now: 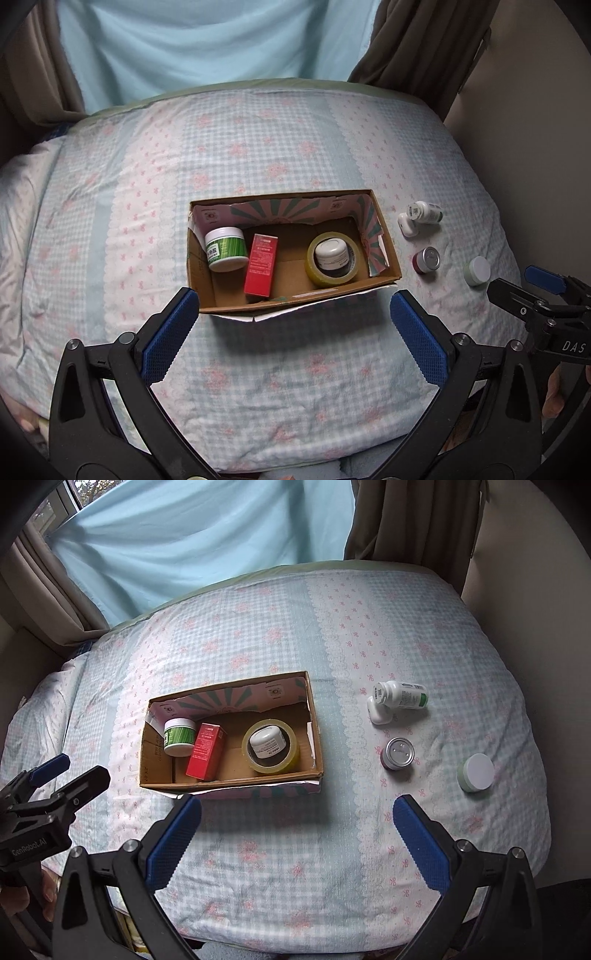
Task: Organize rigid objects
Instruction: 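Lift both tools from the box and move toward the silver tin, then grasp the silver tin with the left gripper while the right gripper grasps the white pill bottle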
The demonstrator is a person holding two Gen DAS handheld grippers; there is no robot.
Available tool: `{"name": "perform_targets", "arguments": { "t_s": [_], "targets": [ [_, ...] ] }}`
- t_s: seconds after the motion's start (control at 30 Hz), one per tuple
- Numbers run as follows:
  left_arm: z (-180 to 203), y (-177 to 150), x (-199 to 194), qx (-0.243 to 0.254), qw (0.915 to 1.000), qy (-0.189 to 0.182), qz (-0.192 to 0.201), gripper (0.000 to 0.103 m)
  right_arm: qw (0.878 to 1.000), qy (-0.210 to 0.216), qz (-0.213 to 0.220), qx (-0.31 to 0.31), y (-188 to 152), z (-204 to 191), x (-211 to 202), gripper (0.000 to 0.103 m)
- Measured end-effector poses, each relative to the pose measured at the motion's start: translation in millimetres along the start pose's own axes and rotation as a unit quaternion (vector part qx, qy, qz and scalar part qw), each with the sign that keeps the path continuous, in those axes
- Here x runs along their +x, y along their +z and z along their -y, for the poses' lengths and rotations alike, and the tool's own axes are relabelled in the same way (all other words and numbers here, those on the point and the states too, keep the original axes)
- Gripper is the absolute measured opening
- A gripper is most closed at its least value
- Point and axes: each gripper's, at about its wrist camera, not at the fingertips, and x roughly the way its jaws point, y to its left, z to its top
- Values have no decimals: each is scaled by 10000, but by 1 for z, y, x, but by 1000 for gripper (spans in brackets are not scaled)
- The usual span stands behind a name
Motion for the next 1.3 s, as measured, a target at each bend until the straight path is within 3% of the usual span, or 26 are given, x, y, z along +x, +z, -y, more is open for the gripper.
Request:
{"name": "perform_targets", "arguments": {
  "t_s": [0.17,0.37,0.53,0.77,0.9,1.07,1.13,1.3],
  "targets": [
    [36,-6,-18,-48,9995,-45,304,103,9992,183,355,-21,9,47,-29,103],
    [105,-14,-12,-92,9987,292,415,103,9942,166,506,-936,24,105,-26,103],
    [169,-28,12,-337,9980,387,368,103,9804,515,465,-1845,41,153,-4,103],
    [243,-42,77,-78,9994,313,111,103,9418,584,394,-3286,68,193,38,103],
    [268,-48,136,134,9999,77,3,103,9223,655,330,-3794,85,203,72,103],
    [280,-48,215,205,9997,-80,-44,103,8814,630,162,-4678,98,198,129,103],
    [281,-46,245,225,9997,-6,-67,102,8661,696,33,-4950,103,194,155,95],
    [280,-43,302,196,9998,47,-54,96,8285,896,-234,-5522,107,183,215,91]
  ]
}}
